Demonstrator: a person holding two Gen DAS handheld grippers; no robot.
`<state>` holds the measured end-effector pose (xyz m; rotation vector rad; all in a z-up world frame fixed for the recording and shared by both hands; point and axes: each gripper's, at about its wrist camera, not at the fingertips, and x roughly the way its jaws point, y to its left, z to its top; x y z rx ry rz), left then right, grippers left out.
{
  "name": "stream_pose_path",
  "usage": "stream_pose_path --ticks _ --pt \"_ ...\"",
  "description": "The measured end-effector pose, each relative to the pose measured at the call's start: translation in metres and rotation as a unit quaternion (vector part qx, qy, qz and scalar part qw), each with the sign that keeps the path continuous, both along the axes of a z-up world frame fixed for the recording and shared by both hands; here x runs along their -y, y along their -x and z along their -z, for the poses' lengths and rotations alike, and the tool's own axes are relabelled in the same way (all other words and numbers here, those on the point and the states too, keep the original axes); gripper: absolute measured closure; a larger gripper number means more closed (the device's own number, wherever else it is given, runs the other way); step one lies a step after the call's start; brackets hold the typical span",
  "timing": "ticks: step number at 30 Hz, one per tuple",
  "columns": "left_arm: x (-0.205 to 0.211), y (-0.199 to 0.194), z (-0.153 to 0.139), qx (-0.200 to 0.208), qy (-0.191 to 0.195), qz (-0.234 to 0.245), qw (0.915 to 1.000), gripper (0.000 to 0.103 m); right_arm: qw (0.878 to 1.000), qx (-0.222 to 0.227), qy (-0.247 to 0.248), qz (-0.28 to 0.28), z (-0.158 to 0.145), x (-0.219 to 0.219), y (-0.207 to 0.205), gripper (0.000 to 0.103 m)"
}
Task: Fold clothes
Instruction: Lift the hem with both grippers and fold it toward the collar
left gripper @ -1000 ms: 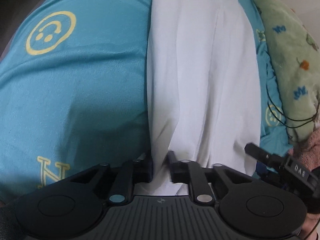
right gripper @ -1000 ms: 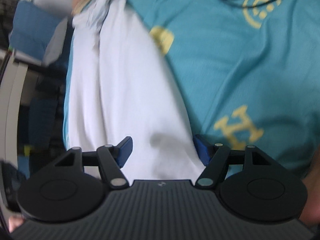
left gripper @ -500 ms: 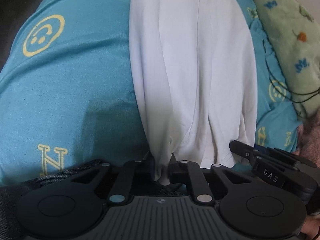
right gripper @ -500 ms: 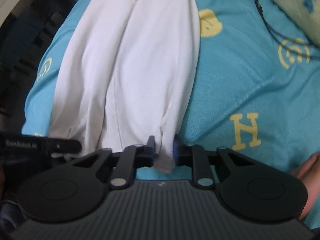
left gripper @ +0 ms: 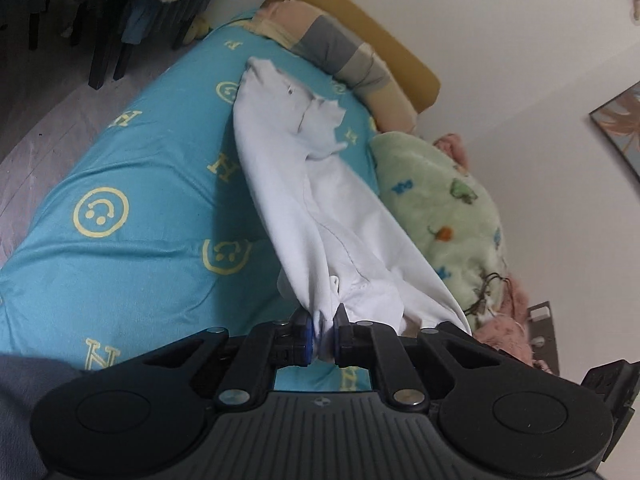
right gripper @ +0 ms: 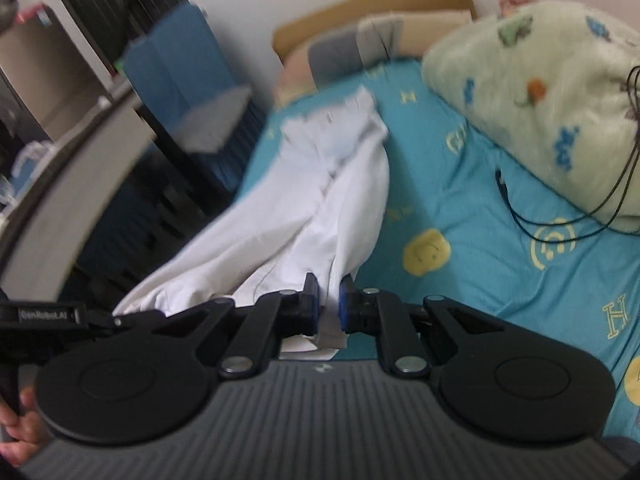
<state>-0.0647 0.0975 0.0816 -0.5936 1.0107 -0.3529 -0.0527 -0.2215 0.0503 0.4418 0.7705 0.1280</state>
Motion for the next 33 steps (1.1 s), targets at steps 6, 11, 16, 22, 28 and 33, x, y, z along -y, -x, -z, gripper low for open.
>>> stream_pose_path --ticks 6,11,16,22,28,33 --pt "0.006 0.053 0.023 -0.016 0.007 -0.008 0.9998 0.094 1.0 0.004 -0.02 -0.006 0.018 -0.003 0.065 0.09" --pt "0.007 0.056 0.038 -0.015 -0.007 -0.009 0.9998 0.094 0.999 0.0 -0.031 0.005 0.042 -0.004 0.099 0.09" --pt "0.013 0.031 0.027 0.003 -0.038 -0.007 0.9993 0.093 0.998 0.031 -0.044 0.029 0.037 -0.001 0.082 0.09" --pt "0.031 -0.046 0.004 0.075 -0.094 -0.019 0.9925 0.093 0.997 0.071 -0.011 0.032 0.023 -0.01 0.008 0.089" --pt "0.047 -0.119 0.005 0.163 -0.136 -0.04 0.9763 0.093 0.99 0.127 0.045 0.028 0.018 -0.023 -0.072 0.089" --pt "0.064 -0.175 0.034 0.204 -0.167 -0.062 0.9627 0.092 0.986 0.153 0.067 0.027 0.036 -0.025 -0.13 0.089"
